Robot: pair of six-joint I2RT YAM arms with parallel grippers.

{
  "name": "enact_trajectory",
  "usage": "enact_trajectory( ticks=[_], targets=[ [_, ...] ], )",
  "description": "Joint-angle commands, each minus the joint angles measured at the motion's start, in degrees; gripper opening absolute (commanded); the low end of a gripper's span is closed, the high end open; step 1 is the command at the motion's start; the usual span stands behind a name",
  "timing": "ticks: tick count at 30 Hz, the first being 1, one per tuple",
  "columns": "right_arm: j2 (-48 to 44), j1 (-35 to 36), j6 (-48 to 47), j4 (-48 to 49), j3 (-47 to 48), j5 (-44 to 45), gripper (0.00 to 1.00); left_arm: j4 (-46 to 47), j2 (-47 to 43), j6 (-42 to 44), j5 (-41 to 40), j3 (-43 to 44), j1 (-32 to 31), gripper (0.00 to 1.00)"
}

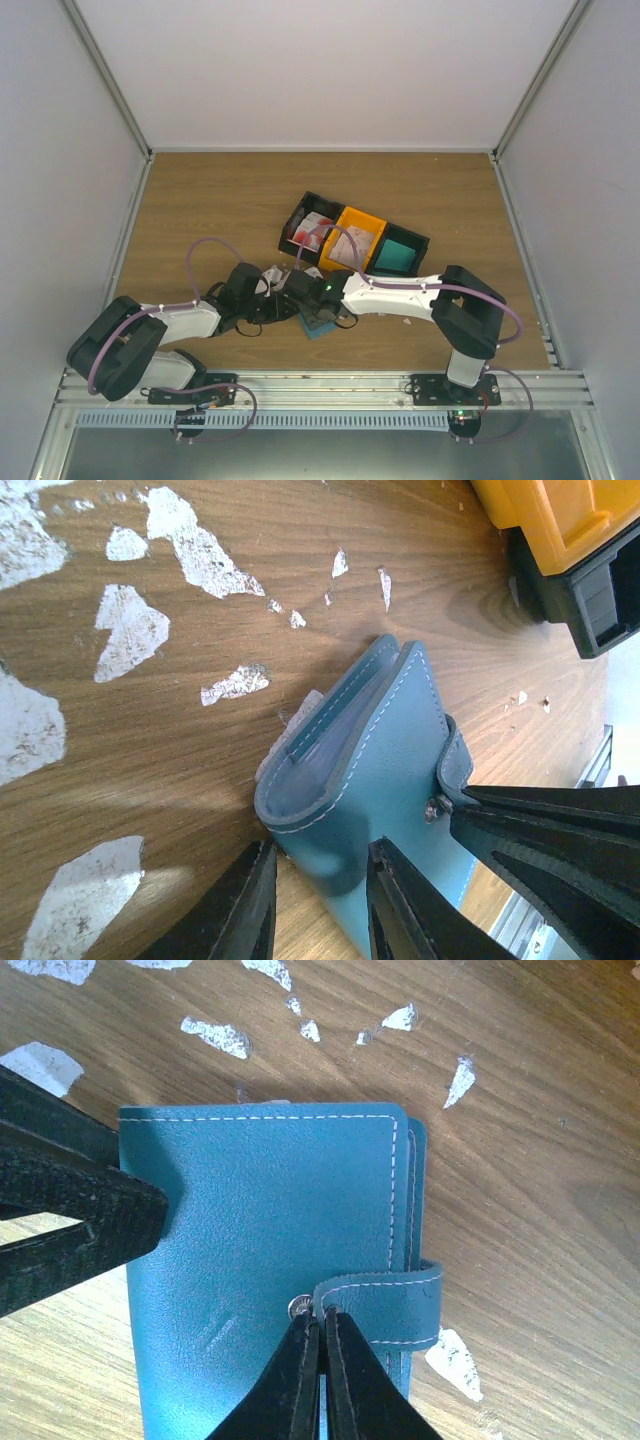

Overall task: Put the credit cards into the card holder
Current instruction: Close the card holder at the center of the board.

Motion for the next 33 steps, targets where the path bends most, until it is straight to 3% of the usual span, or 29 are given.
enact_trajectory(
  ticks=[1, 6, 10, 23, 33],
  targets=[
    [-1.75, -0.26, 0.9, -0.33, 0.56, 0.16, 0.04, 2.18, -0.31, 0.7, 0.21, -0.52, 0.15, 0.29],
    [-1.93, -0.25, 0.82, -0.42, 0.65, 0.21, 0.09, 2.18, -0.22, 0.82, 0.18, -0.51, 0.15, 0.28],
    [-2.04, -0.34, 0.77, -0.29, 0.65, 0.12, 0.01, 2.06, -0.14, 0.84, 0.19, -0.38, 0.13, 0.28],
    [-3.03, -0.64, 0.49, 1.47, -0.4, 0.44, 0.01, 2.34, 0.39, 0.77, 0.23, -0.47, 0.15, 0.28],
    [-4.28, -2.27, -3.4, 3.54, -2.78, -4.15, 0.01, 2.66, 1.35, 0.79, 0.29, -0.51, 0.15, 0.28]
  ],
)
